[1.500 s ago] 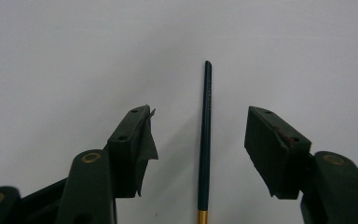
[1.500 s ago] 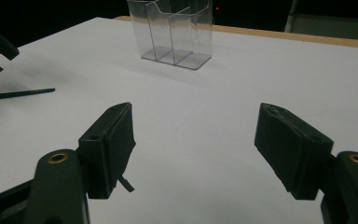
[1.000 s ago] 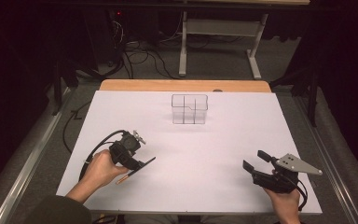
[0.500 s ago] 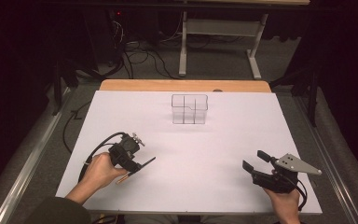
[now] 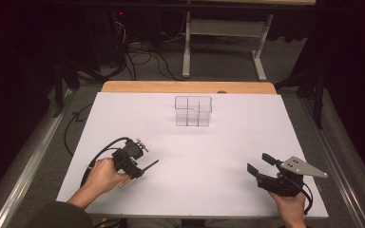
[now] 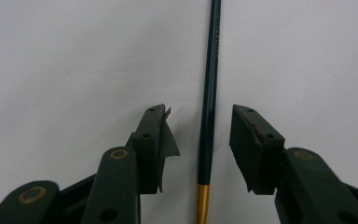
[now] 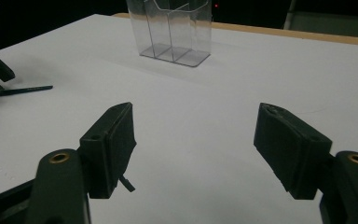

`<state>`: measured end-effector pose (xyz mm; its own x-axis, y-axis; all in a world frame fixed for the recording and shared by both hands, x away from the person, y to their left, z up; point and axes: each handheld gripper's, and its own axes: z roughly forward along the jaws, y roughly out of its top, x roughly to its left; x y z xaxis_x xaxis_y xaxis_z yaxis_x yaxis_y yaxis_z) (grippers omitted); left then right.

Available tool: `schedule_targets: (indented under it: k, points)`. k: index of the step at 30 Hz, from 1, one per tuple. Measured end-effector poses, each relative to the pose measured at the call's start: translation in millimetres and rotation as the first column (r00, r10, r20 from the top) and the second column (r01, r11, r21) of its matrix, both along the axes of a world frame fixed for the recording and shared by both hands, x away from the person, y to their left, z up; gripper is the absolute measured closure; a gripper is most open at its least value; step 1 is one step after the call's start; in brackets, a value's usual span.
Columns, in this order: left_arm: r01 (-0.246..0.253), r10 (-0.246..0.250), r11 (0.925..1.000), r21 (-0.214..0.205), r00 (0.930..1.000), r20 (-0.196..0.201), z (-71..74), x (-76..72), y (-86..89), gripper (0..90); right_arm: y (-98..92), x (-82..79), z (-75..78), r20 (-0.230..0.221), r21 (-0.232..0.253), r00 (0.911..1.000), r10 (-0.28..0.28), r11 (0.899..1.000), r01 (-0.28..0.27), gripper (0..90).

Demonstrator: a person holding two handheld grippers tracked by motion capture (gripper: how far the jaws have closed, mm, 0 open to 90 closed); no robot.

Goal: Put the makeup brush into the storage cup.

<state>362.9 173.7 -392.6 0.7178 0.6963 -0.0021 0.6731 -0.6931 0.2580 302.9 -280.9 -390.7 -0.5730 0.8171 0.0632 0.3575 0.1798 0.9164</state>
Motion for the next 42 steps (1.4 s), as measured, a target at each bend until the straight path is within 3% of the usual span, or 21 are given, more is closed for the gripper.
schedule_targets:
  k: [16, 42]
  points:
    - [0.014, -0.013, 0.9999, 0.003, 0.9993, -0.034, -8.2, -0.9, -0.4, 66.3, -0.6, 0.6, -0.4, -0.005, -0.001, 1.0000, -0.001, 1.000, 0.001, 30.4]
    - [0.039, -0.039, 0.9992, 0.003, 0.9992, -0.008, -9.2, -4.4, -1.1, 78.7, 0.4, 0.9, -1.0, -0.011, -0.006, 0.9999, 0.000, 1.000, 0.000, 30.6]
